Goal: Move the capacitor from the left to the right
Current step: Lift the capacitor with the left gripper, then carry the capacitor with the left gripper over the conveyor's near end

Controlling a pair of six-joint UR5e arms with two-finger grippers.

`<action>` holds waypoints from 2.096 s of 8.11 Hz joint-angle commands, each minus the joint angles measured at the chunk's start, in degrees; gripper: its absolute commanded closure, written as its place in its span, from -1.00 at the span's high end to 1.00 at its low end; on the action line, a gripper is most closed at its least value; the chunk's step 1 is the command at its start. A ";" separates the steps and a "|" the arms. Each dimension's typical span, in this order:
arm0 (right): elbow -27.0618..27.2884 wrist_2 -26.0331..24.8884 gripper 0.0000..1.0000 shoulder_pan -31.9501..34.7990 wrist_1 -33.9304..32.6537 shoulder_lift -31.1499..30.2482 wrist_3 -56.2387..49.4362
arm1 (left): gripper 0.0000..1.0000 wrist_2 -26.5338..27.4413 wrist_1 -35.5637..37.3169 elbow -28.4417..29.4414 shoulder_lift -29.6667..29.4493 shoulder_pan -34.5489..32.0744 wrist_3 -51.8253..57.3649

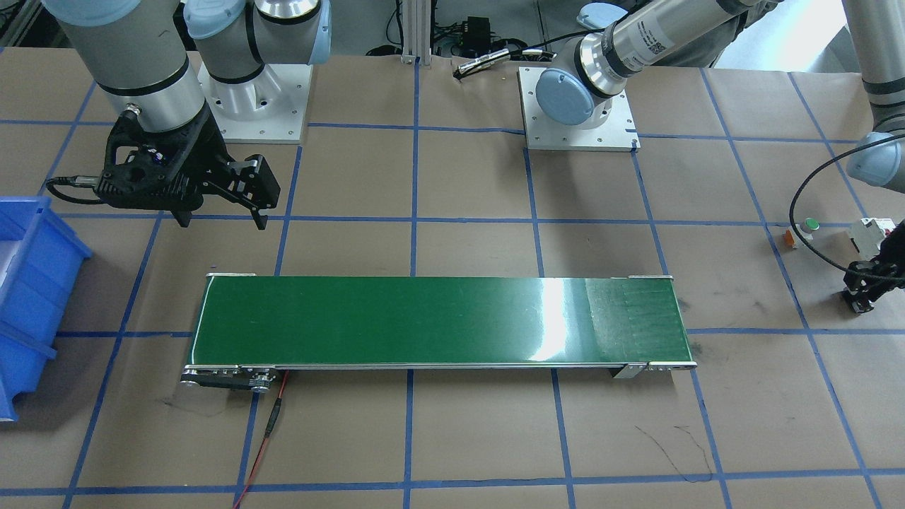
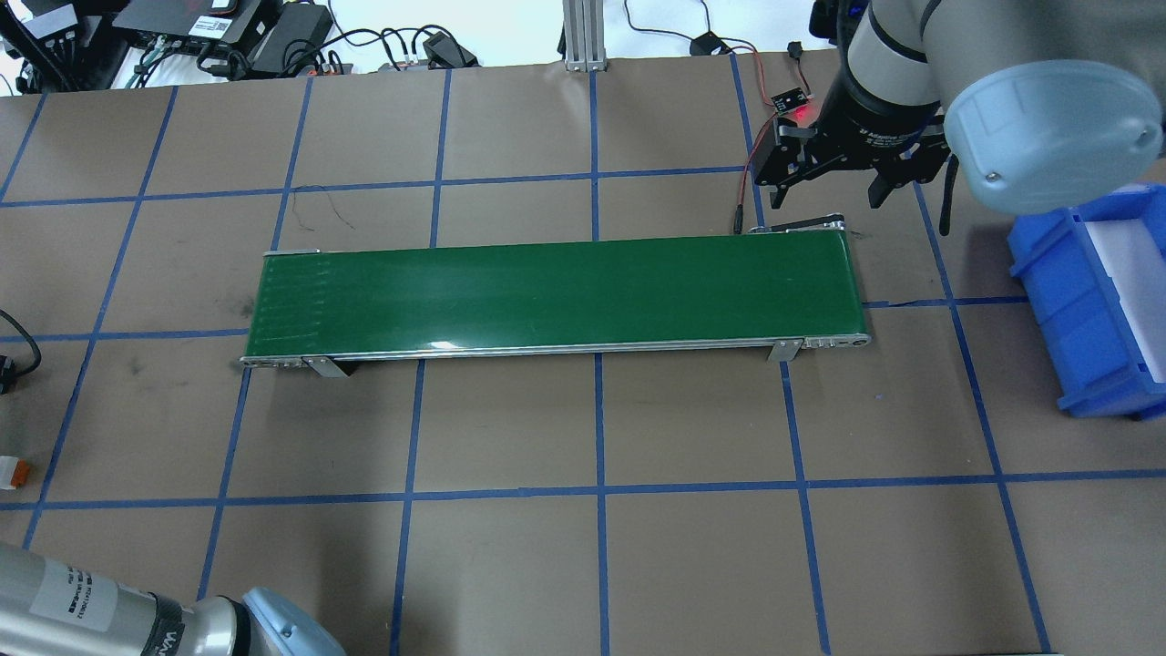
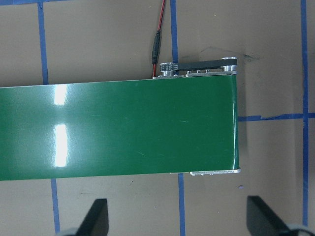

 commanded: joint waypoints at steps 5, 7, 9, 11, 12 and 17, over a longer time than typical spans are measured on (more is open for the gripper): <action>0.00 0.00 1.00 0.07 0.08 0.00 0.00 | -0.36 6.27 -0.97 0.18 3.31 -0.26 -0.50; 0.00 0.00 1.00 -0.01 0.08 0.00 0.00 | -0.35 7.45 -10.67 0.18 9.80 -2.88 -6.88; 0.00 0.00 1.00 -0.02 0.08 0.00 0.00 | -0.35 10.68 -22.46 0.44 16.14 -10.25 -16.10; 0.00 -0.09 1.00 -0.02 0.08 0.00 0.00 | -0.32 11.23 -28.36 0.53 20.28 -19.46 -26.91; 0.00 -0.09 1.00 -0.02 0.08 0.00 -0.09 | -0.31 11.24 -30.92 0.62 21.17 -24.04 -32.36; -0.09 -0.18 1.00 -0.02 0.08 0.00 -0.09 | -0.31 10.45 -30.42 0.44 19.51 -45.32 -51.55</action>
